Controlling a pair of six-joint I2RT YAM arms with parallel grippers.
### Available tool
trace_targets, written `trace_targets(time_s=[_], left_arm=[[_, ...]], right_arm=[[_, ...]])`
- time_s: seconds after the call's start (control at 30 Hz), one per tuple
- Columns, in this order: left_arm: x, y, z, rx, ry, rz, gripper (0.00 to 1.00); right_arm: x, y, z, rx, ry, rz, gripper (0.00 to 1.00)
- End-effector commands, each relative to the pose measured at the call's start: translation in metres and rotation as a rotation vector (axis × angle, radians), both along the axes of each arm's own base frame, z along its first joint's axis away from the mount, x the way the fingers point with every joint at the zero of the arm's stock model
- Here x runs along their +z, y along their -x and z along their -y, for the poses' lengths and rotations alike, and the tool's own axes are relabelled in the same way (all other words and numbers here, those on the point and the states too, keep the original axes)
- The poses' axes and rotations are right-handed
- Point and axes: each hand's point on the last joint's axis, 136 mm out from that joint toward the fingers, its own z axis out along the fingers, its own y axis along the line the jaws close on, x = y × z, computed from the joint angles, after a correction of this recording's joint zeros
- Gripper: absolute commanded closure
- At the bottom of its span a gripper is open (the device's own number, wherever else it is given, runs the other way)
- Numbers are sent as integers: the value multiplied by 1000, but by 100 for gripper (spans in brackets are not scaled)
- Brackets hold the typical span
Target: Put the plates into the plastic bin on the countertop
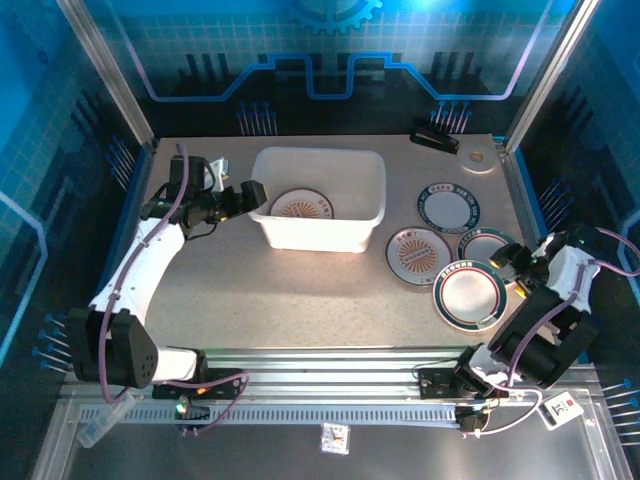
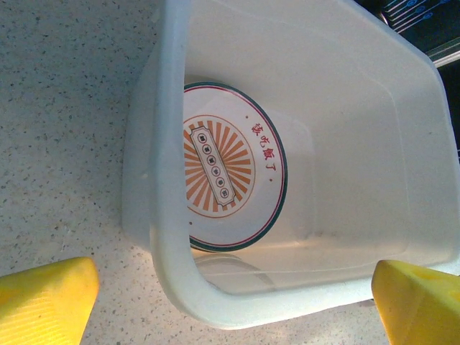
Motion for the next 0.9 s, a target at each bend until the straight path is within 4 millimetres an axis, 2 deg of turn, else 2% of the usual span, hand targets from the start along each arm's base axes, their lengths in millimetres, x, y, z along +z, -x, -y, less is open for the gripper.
trace_targets(time_s=[0.0,0.33,0.5,0.6,0.87], left_arm=[[12,-11,4,-46,5,49,1],[2,-16,6,-67,11,34,1],[1,-16,6,-73,6,37,1],[1,-16,5,-71,6,37,1],[0,-16,5,-72,16,37,1]], right_arm=[[6,-6,-2,44,-9,-17,13],[-9,0,-2,43,33,-103,5],[-22,-3,-10,89,34,-165,0],[-29,-4,-16,113,46,-196,0],[-34,-10,-38,157,44,-188,0]])
